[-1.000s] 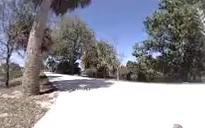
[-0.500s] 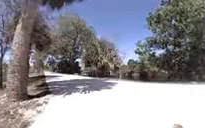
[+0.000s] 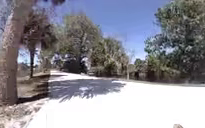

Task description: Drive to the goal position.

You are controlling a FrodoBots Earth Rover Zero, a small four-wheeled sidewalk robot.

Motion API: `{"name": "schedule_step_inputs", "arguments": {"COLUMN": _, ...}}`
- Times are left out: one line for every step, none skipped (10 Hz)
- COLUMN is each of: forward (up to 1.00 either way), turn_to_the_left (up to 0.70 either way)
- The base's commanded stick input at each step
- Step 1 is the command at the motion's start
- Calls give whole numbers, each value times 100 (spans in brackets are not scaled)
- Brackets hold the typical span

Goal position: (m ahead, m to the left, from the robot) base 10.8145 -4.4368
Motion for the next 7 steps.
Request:
{"name": "schedule_step_inputs", "arguments": {"forward": 85, "turn_to_the_left": 20}}
{"name": "schedule_step_inputs", "arguments": {"forward": 85, "turn_to_the_left": 0}}
{"name": "schedule_step_inputs", "arguments": {"forward": 85, "turn_to_the_left": 0}}
{"name": "schedule_step_inputs", "arguments": {"forward": 85, "turn_to_the_left": 0}}
{"name": "schedule_step_inputs", "arguments": {"forward": 85, "turn_to_the_left": 0}}
{"name": "schedule_step_inputs", "arguments": {"forward": 85, "turn_to_the_left": 0}}
{"name": "schedule_step_inputs", "arguments": {"forward": 85, "turn_to_the_left": 0}}
